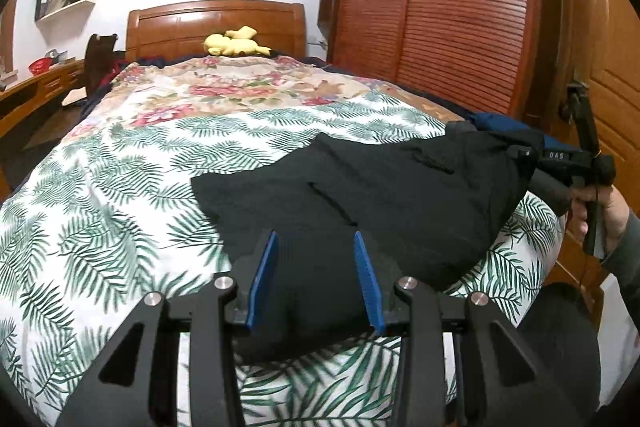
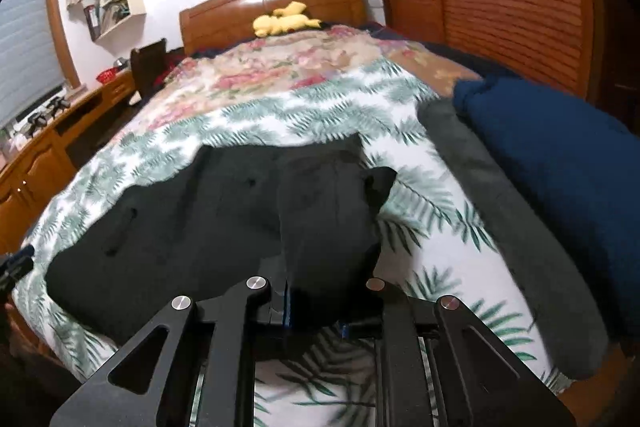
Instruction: Fold large clothes
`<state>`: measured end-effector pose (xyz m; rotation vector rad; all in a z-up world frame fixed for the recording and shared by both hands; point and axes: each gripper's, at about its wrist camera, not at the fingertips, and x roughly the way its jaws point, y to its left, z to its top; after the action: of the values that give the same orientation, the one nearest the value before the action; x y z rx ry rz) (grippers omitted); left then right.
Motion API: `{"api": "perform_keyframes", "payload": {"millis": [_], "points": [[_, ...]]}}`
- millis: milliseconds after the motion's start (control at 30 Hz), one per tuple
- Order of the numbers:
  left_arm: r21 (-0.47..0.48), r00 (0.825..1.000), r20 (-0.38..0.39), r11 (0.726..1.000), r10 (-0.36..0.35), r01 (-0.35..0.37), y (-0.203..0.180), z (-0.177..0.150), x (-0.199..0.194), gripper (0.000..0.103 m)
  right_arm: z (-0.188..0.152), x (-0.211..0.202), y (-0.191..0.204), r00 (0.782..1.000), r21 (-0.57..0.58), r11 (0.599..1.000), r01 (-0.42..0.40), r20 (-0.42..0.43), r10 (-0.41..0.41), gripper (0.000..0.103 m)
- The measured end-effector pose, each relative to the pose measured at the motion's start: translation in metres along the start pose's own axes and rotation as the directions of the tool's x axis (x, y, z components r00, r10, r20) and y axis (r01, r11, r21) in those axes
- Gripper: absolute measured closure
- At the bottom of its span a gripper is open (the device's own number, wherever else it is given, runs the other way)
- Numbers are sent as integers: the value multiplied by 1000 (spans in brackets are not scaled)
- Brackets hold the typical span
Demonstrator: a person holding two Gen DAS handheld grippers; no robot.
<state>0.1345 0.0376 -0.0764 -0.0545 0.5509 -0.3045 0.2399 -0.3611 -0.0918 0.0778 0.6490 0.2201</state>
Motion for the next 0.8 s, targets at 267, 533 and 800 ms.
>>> {"api": "perform_keyframes", "payload": {"millis": [267,533,800], "points": [[-50,999,29,998,46,-44,32,-4,-19,65,41,-20,108,984,-190,971,-148,74,164,90],[-86,995,48,993,85,-80,52,-8,-31,65,32,-6,237,924,-342,868,-359,3,383,91],[-106,993,51,989,105,-99,67,-13,-38,65,-17,52,275,899,-303,848,-436,-199,391,86]]}}
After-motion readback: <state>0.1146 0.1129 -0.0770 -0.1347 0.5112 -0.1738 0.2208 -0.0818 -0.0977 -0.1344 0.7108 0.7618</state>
